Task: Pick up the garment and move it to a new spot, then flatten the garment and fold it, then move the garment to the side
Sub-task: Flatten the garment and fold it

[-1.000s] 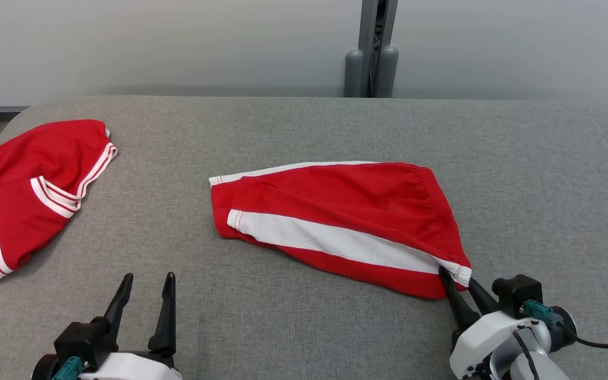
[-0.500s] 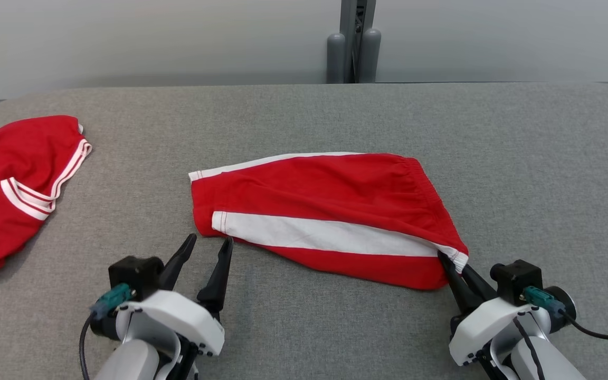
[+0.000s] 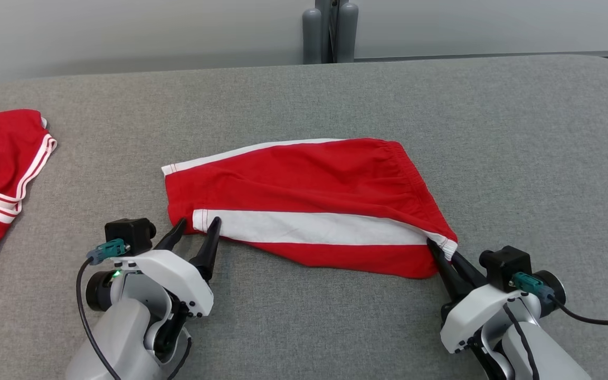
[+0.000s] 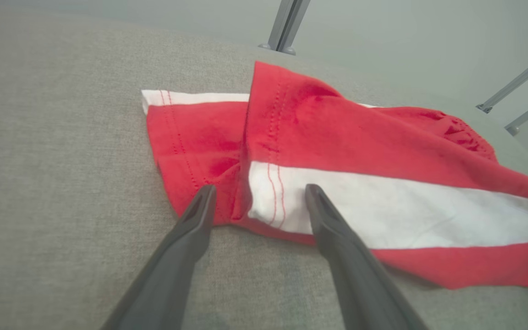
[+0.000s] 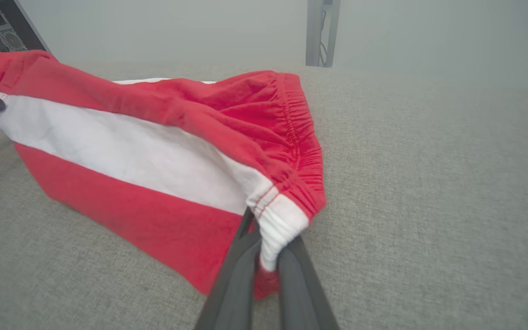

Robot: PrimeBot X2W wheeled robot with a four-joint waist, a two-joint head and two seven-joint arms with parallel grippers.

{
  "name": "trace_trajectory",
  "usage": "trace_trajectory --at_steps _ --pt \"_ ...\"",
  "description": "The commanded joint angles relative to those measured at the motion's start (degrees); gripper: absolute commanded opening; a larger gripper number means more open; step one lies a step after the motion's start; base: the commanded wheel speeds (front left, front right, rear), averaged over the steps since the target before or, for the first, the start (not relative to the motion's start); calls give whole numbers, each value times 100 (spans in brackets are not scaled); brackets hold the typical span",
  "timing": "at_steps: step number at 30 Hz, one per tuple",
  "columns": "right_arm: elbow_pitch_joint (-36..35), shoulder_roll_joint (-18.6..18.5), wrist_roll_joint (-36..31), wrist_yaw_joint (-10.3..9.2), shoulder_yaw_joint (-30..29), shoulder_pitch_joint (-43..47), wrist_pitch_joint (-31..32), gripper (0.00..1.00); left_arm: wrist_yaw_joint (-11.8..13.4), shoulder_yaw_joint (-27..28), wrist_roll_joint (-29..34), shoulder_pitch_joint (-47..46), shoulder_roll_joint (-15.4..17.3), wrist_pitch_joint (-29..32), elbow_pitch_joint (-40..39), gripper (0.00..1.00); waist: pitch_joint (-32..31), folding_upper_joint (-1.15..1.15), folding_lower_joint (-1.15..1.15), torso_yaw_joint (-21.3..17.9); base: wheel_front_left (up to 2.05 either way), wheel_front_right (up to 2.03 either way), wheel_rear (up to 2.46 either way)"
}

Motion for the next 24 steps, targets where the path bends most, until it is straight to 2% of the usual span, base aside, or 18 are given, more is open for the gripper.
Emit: trace_trajectory --at_steps 1,5,6,7,8,10,13,19,24 --pt "6 -27 35 0 -8 -87 -33 0 -35 -2 -32 -89 0 -37 15 100 8 0 0 -6 0 0 0" --pt "56 -44 44 1 6 -126 -50 0 -126 -101 -65 -197 -61 -152 171 100 27 0 0 -3 0 0 0" --pt "66 -47 46 0 3 -137 -55 0 -138 -138 -68 -205 -69 -170 187 87 27 0 0 3 0 0 0" --pt "77 -48 47 1 4 -145 -61 0 -154 -171 -80 -209 -72 -182 202 78 25 0 0 9 0 0 0" --pt "89 -48 45 1 4 -150 -64 0 -170 -209 -104 -212 -80 -185 219 56 20 0 0 15 0 0 0" --pt "103 -39 42 0 3 -149 -71 0 -188 -265 -126 -224 -75 -205 249 41 7 0 0 25 0 0 0" --pt "117 -33 35 0 7 -139 -81 0 -205 -331 -172 -242 -65 -252 302 0 -9 0 0 29 0 0 0" --pt "105 -45 70 1 -12 -118 -80 0 -215 -411 -299 -213 -35 -419 283 0 -92 0 0 27 0 0 0" --pt "-154 -87 376 0 -80 -69 -79 0 -220 -387 -819 -7 -5 -491 -251 0 -258 0 0 24 0 0 0"
